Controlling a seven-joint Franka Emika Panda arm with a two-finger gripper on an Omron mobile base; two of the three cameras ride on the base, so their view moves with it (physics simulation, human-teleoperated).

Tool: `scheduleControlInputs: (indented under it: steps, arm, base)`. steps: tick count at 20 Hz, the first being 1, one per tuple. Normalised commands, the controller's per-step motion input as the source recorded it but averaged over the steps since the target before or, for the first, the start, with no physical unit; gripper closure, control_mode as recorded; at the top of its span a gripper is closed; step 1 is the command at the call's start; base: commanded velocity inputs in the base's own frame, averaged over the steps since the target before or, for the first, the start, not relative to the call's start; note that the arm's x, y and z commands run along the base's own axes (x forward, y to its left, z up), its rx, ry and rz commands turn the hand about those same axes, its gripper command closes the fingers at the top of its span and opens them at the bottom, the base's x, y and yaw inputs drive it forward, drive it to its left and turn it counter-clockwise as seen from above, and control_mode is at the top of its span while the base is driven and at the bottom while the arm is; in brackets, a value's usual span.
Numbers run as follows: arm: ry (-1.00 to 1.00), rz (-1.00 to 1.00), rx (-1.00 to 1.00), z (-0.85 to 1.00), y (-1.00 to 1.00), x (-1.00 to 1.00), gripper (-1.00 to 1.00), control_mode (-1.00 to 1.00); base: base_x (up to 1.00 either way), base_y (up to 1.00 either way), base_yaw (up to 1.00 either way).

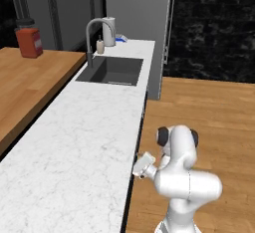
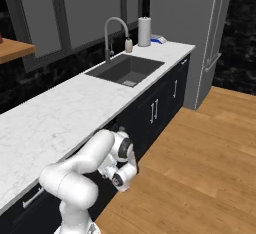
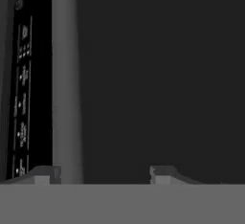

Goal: Pick up the cup and bowl from the counter, place them in the dishwasher, and close the dishwasher door.

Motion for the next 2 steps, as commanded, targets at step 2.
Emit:
scheduleControlInputs:
  steps: [2]
  arm:
    - [0.09,-0.17,-0.09,0.23,0.83,0.15,-1.0,-1.0]
  base:
    - [0.0,0.0,0.0]
